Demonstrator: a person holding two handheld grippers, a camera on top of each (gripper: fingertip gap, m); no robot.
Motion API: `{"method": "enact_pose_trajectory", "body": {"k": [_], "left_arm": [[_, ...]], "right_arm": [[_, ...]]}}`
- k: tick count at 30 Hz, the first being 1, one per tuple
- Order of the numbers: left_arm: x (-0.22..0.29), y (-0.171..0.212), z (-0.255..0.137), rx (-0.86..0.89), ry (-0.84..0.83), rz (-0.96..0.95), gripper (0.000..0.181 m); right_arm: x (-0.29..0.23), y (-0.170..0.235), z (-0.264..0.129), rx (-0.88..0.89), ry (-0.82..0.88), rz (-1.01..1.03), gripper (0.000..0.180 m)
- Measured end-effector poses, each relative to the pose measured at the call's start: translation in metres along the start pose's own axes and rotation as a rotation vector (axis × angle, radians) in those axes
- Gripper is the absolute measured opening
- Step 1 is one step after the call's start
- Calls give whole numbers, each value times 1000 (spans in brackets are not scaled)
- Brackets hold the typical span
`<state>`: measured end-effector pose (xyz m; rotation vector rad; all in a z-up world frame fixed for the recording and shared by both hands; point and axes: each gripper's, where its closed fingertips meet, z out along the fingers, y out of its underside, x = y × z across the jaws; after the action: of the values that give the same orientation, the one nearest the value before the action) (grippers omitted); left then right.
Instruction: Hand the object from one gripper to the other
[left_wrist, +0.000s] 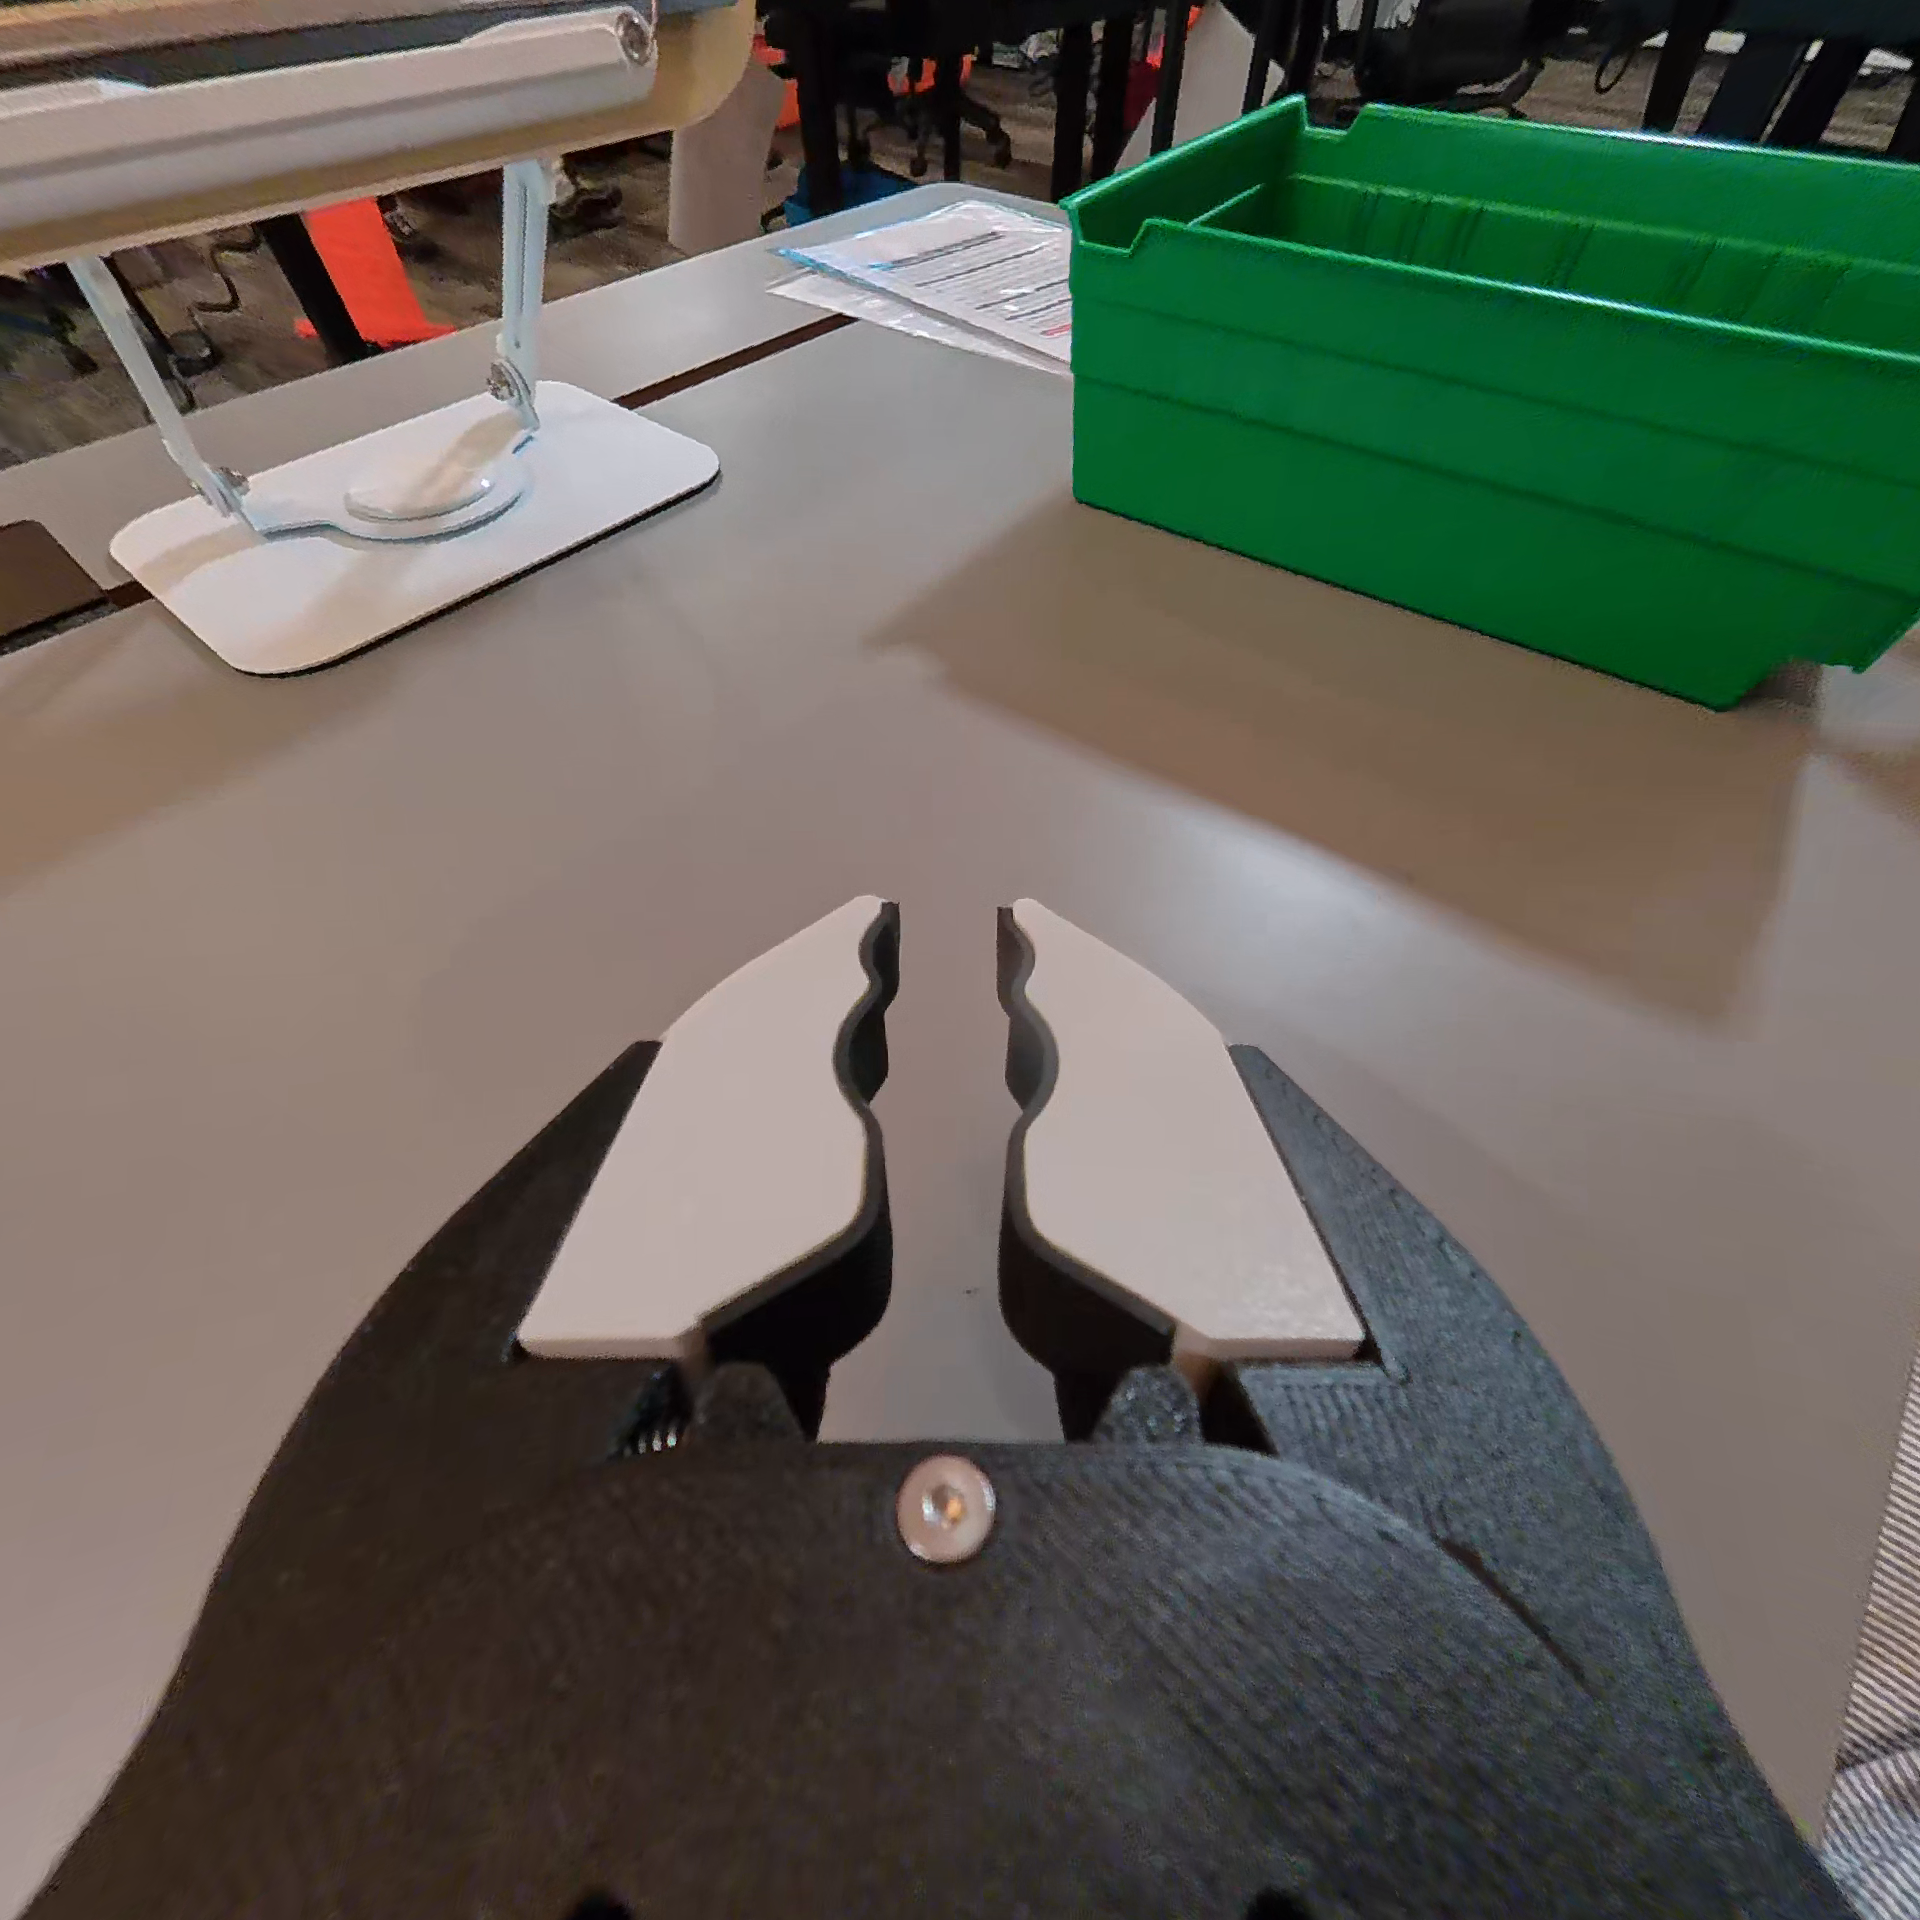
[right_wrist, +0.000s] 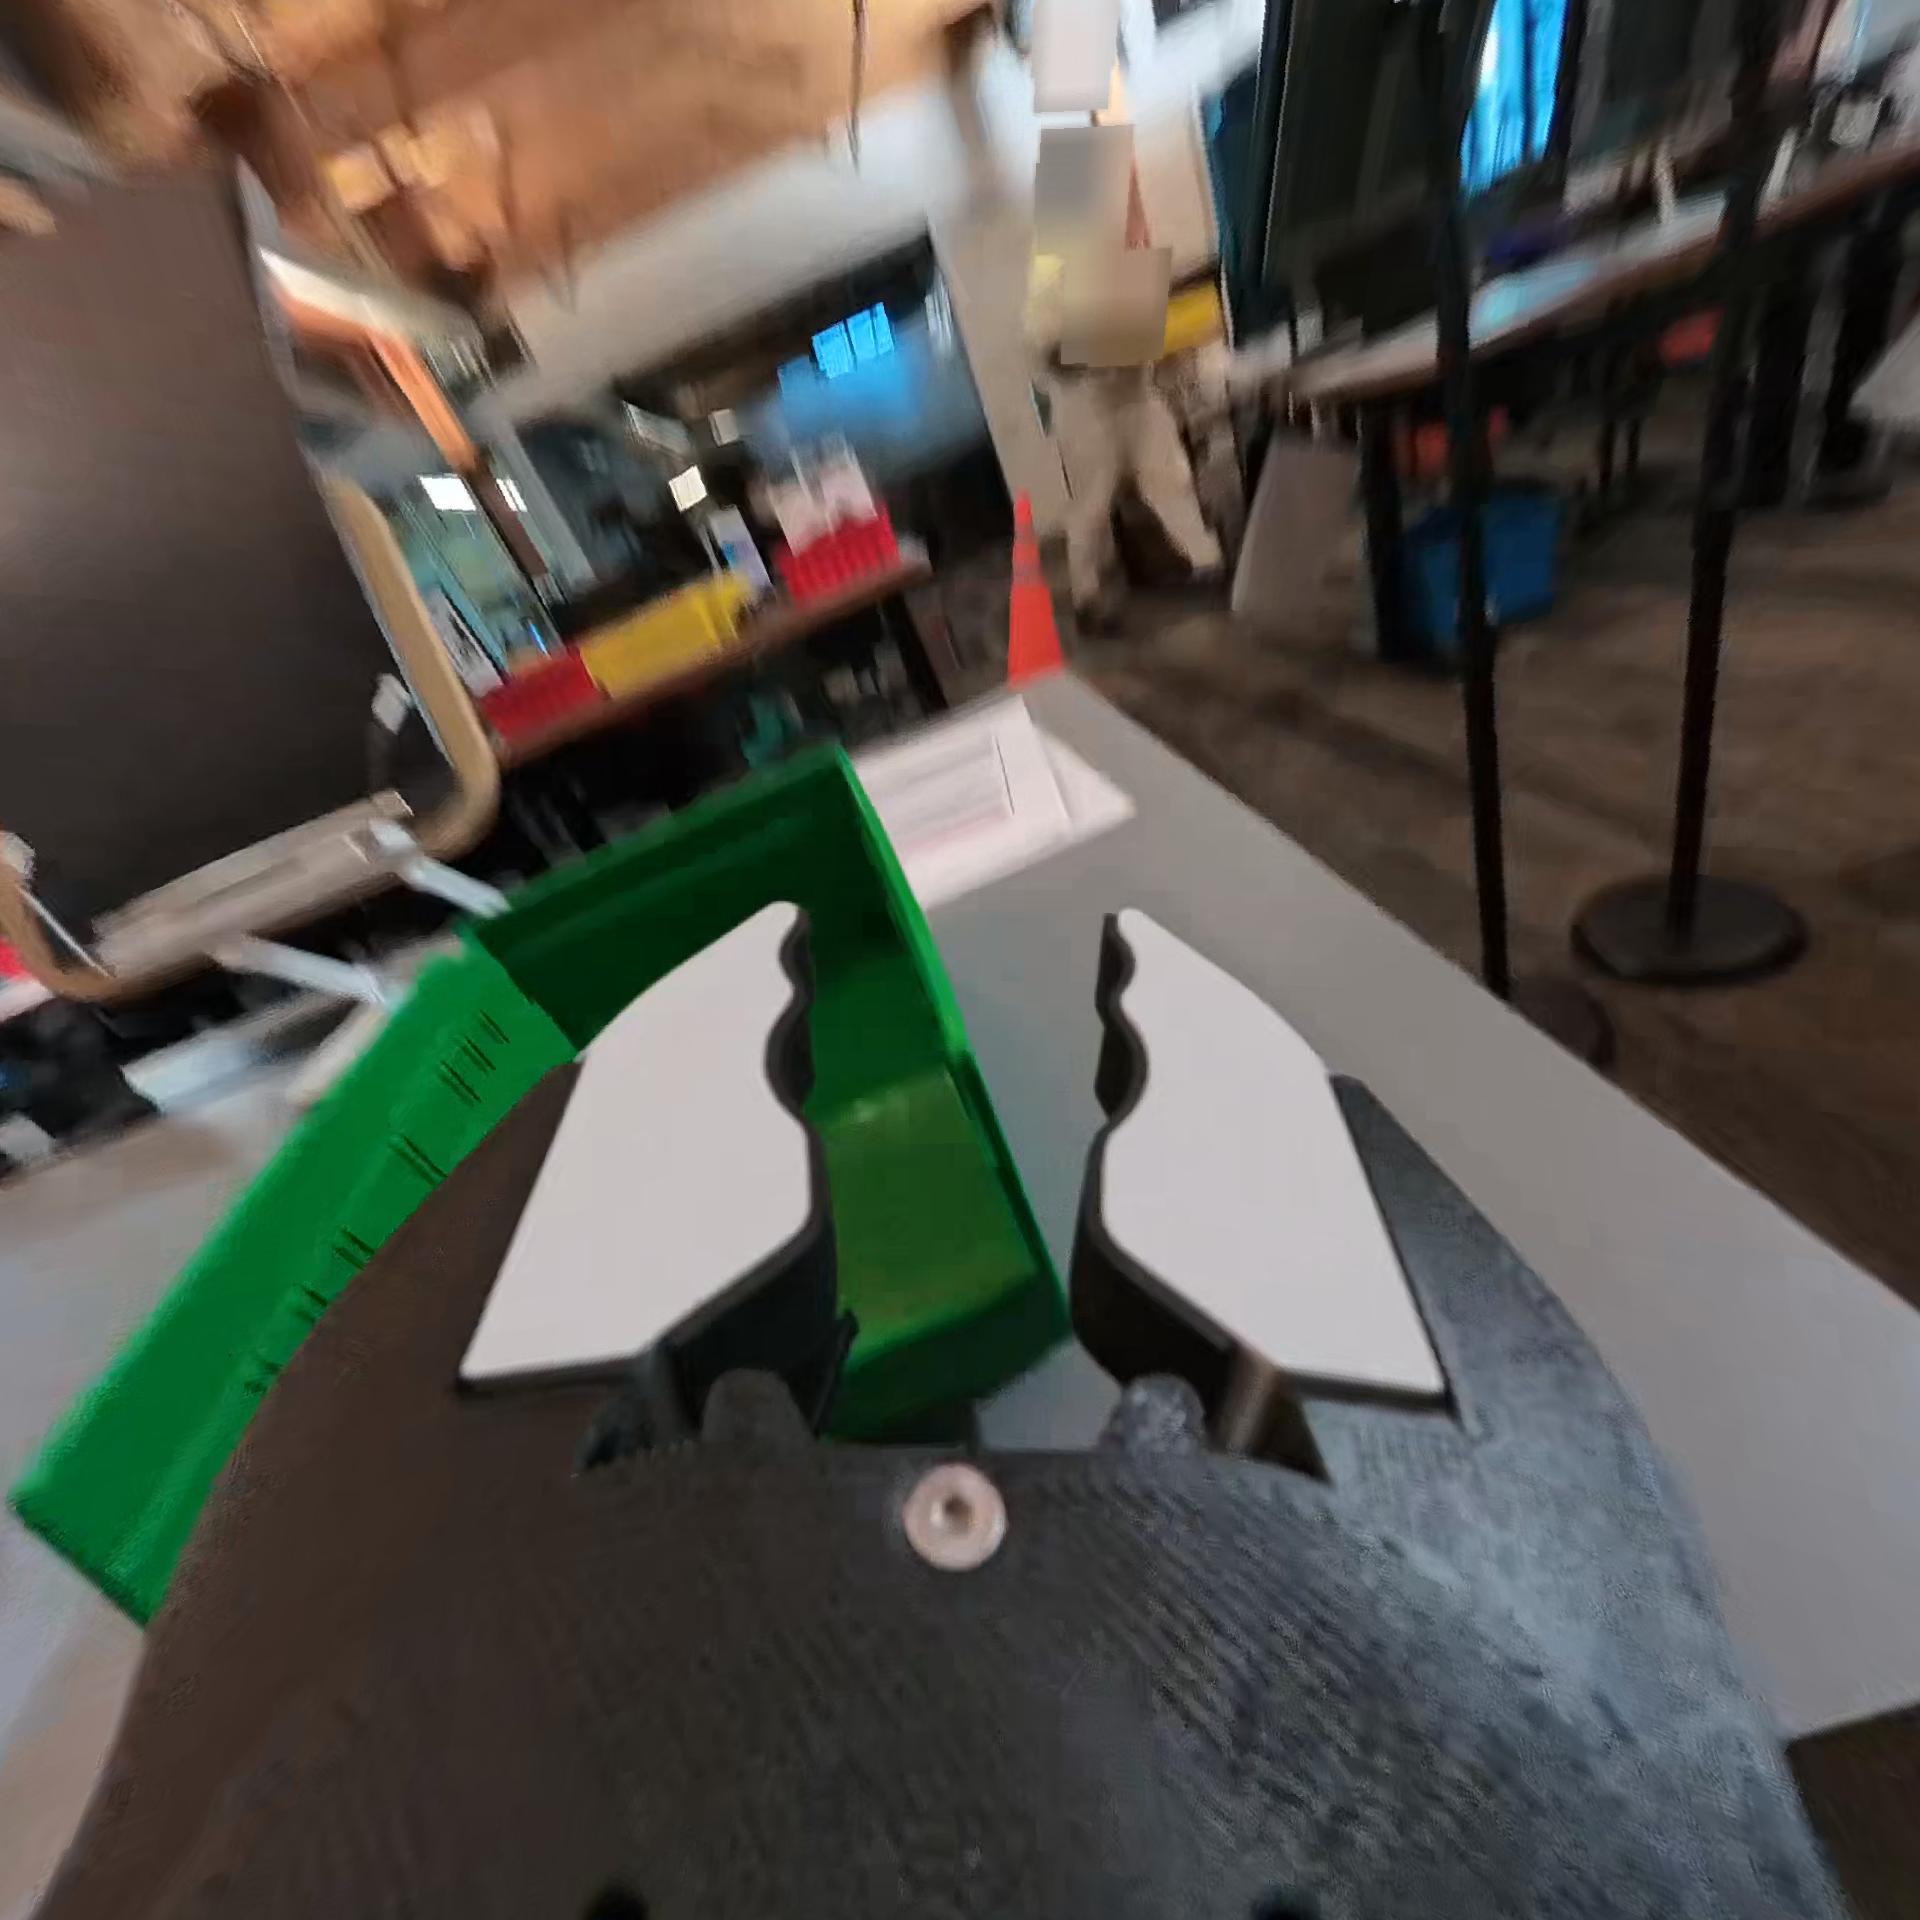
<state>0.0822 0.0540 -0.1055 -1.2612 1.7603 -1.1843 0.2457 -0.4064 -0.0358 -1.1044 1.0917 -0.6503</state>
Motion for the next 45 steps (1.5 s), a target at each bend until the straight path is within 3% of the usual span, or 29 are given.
{"method": "enact_pose_trajectory", "body": {"k": [3, 6, 11, 17, 22, 27, 38, 45], "left_arm": [[-4, 3, 0, -8, -10, -6, 18], [-10, 5, -1, -21, -36, 18, 18], [-16, 8, 2, -36, -66, 52, 17], [-22, 12, 4, -53, -86, 76, 16], [-21, 13, -2, -44, -85, 57, 15], [-13, 14, -1, -54, -77, 74, 13], [4, 25, 20, -157, -149, 342, 5], [0, 14, 42, -153, -93, 285, 0]], "right_arm": [[-38, -37, -21, 172, -84, -93, 53], [-107, -40, -25, 212, -212, -267, 46], [-242, 33, -8, 11, -519, -510, 49], [-341, 102, -21, -82, -780, -498, 38], [-357, 151, -16, -210, -813, -662, 34], [-361, 153, -16, -227, -856, -583, 29], [-367, 169, -21, -331, -930, -483, 27], [-365, 169, -20, -332, -920, -472, 25]]}}
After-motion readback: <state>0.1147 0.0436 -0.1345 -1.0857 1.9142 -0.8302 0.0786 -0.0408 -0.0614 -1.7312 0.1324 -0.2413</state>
